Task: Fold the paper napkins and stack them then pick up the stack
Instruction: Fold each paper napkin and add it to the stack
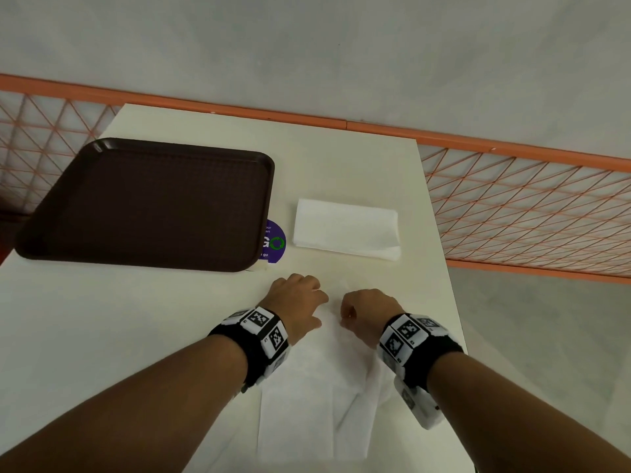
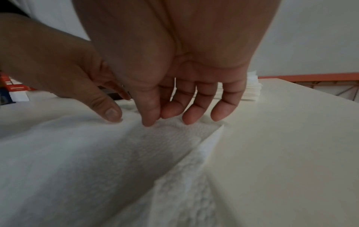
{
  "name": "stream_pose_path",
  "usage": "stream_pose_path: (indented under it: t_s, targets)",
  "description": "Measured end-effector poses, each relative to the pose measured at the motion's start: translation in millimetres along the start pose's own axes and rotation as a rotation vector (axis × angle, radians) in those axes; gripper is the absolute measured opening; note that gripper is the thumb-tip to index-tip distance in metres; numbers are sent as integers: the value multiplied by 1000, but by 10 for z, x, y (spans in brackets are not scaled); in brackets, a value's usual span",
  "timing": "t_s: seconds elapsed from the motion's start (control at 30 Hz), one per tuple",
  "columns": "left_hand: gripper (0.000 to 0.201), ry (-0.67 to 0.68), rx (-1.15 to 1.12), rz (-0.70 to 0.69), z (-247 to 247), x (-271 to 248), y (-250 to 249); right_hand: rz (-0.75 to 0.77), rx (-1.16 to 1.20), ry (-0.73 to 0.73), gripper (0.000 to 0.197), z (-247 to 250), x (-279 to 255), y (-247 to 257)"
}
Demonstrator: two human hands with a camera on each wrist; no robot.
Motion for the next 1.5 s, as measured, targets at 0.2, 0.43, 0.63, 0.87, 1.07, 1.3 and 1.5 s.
stream_pose_path:
  t_s: [0.2, 0.43, 0.63, 0.87, 1.07, 1.3, 1.5]
  targets:
    - [40, 17, 3, 58, -60, -22, 6, 34, -90, 6, 40, -97, -159, 56]
    - [37, 24, 21, 74, -43, -50, -5, -48, 94, 60, 26, -128, -160, 12]
    - [33, 12, -134, 14, 95, -118, -86, 40, 202, -33, 12, 31, -233, 49]
    - [19, 72, -459, 209, 273, -324, 211, 20, 608, -91, 20, 310, -349, -214]
    - [15, -144, -939, 448, 379, -265, 595, -246, 1256, -171, 20, 411, -303, -568]
    - [10, -291, -1442, 764, 131, -15, 658, -371, 1330, -319, 11, 496, -36, -816]
    - [6, -448, -1304, 740, 392, 369, 759, -389, 1153, -396, 13, 724, 322, -992]
Point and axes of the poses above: each hand's wrist, its own x-axis towards the middle knuckle, its own z-axis out of the back of the hand, y = z × x, the point moved 6 cm from there along x, towards the middle knuckle, and after that the axes turned 8 degrees about -y, right-handed, at the moved point
